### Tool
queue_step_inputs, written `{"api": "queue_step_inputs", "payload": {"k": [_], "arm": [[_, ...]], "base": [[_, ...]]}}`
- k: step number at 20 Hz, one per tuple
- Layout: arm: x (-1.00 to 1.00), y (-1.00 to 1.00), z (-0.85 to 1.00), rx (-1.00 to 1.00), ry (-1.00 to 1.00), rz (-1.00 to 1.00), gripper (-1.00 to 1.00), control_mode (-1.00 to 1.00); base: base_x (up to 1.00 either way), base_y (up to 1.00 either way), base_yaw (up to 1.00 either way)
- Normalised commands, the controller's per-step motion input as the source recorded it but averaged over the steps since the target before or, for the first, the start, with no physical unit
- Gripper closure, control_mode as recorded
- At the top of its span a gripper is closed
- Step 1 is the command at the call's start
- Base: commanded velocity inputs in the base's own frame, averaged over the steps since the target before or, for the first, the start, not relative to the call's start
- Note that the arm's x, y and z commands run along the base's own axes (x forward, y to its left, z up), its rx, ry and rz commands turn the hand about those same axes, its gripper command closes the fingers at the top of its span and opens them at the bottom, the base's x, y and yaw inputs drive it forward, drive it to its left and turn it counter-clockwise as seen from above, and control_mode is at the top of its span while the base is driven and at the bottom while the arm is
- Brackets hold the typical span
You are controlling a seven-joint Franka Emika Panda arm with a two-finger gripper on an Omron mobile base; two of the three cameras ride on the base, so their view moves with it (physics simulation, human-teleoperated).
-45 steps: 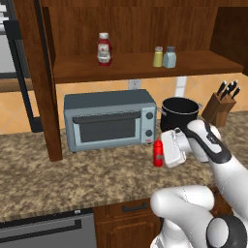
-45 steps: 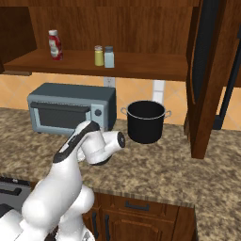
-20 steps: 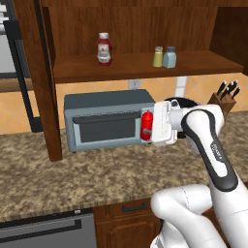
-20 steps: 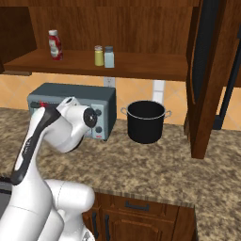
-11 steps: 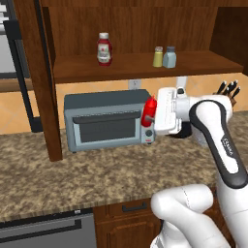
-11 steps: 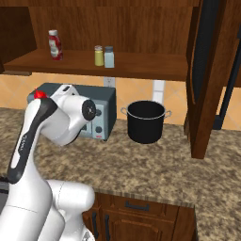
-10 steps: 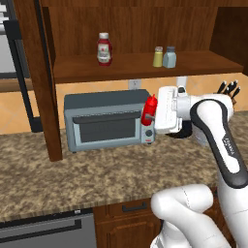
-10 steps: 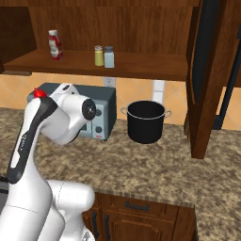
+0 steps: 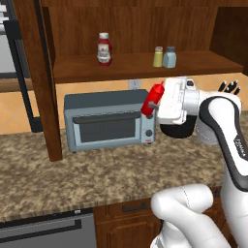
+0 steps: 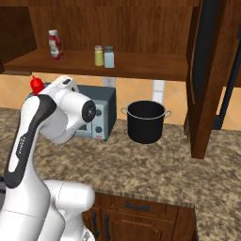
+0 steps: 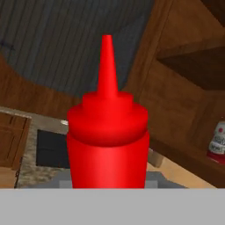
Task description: Put the shaker and condiment bottle from the counter next to their counterparts in the cabinet.
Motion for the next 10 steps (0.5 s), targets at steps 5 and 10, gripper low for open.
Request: {"api": "queue_step_inputs", "payload": {"k": [5, 10], "arm": [[0.0, 0.12, 0.4, 0.13, 0.04, -0.09, 1.0, -1.0], [0.0, 0.14, 0.37, 0.04, 0.11, -0.12, 1.0, -1.0]], "base": [[0.0, 0.0, 0.0], [0.0, 0.0, 0.0]]}}
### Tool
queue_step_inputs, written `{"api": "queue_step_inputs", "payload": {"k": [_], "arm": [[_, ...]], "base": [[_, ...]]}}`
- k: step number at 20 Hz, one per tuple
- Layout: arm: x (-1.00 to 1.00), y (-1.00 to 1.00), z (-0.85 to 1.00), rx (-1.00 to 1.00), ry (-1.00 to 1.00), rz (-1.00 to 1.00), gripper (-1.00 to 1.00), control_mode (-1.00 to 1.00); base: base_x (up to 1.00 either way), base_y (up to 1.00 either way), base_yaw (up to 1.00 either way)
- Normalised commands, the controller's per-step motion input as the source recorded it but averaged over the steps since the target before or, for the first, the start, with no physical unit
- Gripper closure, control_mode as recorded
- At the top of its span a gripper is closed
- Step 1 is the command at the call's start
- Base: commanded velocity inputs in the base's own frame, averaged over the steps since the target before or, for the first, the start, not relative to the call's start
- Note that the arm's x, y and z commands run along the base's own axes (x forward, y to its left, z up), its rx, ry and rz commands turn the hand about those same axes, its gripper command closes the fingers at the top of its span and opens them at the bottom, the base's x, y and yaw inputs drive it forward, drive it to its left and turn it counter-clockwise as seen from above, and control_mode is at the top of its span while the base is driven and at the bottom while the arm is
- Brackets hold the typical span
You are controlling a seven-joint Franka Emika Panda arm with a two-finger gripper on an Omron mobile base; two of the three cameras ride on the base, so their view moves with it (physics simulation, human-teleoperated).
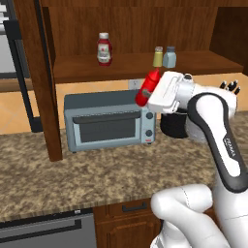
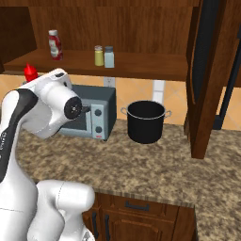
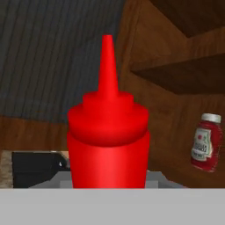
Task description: Put the shaker and condiment bottle from the counter next to their counterparts in the cabinet.
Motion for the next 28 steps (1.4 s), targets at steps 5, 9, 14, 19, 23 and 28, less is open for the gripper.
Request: {"api": "queue_step_inputs", "payload": {"k": [5, 9, 14, 19, 23, 28], "arm": [[0.0, 0.02, 0.36, 0.0, 0.17, -0.15, 1.0, -1.0], [0.03, 0.0, 0.42, 0.0, 0.18, -0.16, 1.0, -1.0], [0.04, 0.0, 0.41, 0.0, 0.13, -0.12, 1.0, -1.0], [0.17, 0.0, 0.32, 0.0, 0.07, -0.11, 1.0, -1.0], [0.26, 0.0, 0.19, -0.03, 0.04, -0.1, 1.0, -1.0], [0.24, 0.0, 0.05, -0.02, 0.0, -0.07, 1.0, -1.0]], "base": [[0.0, 0.0, 0.0], [0.0, 0.0, 0.0], [0.0, 0.0, 0.0], [0.0, 0.0, 0.0], [0.0, 0.0, 0.0], [0.0, 0.0, 0.0]]}}
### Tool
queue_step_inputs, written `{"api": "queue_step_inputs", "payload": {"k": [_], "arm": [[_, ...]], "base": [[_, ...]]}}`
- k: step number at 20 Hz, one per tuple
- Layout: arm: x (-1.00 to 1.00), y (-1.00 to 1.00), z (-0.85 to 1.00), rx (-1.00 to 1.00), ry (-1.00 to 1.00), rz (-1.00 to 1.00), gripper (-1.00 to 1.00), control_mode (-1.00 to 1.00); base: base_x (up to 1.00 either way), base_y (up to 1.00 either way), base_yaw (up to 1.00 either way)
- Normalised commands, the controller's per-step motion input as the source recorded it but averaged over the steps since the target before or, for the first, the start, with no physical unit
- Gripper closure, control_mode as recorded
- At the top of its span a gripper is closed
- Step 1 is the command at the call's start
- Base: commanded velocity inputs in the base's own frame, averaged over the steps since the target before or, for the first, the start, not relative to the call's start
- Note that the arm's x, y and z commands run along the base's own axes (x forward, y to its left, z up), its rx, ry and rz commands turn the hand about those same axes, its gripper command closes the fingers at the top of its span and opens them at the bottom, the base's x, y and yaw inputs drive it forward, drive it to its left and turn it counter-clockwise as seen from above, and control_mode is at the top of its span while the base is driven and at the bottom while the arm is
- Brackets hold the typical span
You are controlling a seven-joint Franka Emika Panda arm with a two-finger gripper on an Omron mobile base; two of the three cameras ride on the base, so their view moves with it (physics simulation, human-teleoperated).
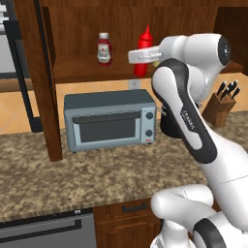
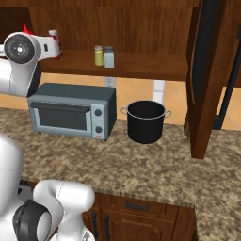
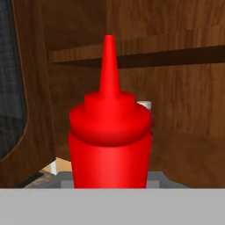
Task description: Put the shaker and condiment bottle from the counter next to their counterparts in the cabinet.
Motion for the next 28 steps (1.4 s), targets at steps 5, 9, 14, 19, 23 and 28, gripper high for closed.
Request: {"api": "queue_step_inputs", "payload": {"k": [5, 9, 14, 19, 23, 28], "arm": [[0.12, 0.0, 0.0, -0.02, 0.0, -0.03, 1.0, -1.0], [0.16, 0.0, -0.09, -0.02, 0.0, -0.01, 1.0, -1.0], [0.2, 0.0, -0.2, -0.04, -0.03, 0.0, 1.0, -1.0], [0.28, 0.0, -0.12, -0.05, -0.03, 0.0, 1.0, -1.0], [0.37, 0.0, -0.04, -0.06, 0.0, 0.0, 1.0, -1.0], [0.39, 0.0, -0.01, -0.05, 0.0, 0.0, 1.0, -1.0]], "base": [[0.0, 0.0, 0.0], [0.0, 0.0, 0.0], [0.0, 0.0, 0.0], [0.0, 0.0, 0.0], [0.0, 0.0, 0.0], [0.0, 0.0, 0.0]]}}
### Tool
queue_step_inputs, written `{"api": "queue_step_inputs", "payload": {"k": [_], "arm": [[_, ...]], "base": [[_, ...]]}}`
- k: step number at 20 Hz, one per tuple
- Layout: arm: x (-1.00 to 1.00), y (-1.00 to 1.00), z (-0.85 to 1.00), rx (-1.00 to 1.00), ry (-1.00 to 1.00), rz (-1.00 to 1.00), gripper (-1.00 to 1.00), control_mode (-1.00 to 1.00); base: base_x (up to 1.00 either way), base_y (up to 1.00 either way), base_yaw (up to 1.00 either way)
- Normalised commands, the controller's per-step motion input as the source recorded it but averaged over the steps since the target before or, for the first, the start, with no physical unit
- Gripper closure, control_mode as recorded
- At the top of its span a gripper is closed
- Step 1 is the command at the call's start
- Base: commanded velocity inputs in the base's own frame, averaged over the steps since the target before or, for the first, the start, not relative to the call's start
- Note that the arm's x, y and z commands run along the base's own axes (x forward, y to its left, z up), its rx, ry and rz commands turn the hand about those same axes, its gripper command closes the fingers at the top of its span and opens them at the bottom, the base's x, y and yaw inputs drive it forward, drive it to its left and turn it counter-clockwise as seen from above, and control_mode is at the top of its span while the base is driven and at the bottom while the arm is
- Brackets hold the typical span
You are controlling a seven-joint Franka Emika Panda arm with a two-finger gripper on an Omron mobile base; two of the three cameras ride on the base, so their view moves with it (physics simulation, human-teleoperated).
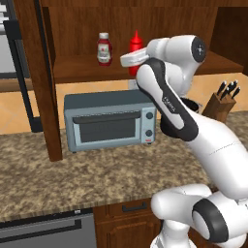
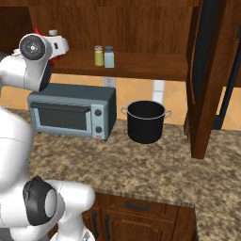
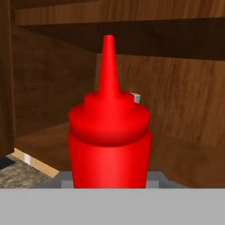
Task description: Put the shaker and condiment bottle from the counter next to their counterparts in the cabinet.
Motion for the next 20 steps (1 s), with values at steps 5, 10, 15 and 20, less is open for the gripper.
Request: {"api": "queue_step_inputs", "payload": {"k": [5, 10, 15, 20], "arm": [[0.34, 0.0, 0.0, -0.01, 0.0, 0.0, 1.0, -1.0], [0.31, 0.0, -0.07, 0.01, 0.0, 0.0, 1.0, -1.0], [0.35, 0.0, -0.11, 0.02, 0.0, 0.0, 1.0, -1.0], [0.38, 0.0, -0.13, 0.01, 0.0, 0.0, 1.0, -1.0]], "base": [[0.0, 0.0, 0.0], [0.0, 0.0, 0.0], [0.0, 0.0, 0.0], [0.0, 0.0, 0.0]]}}
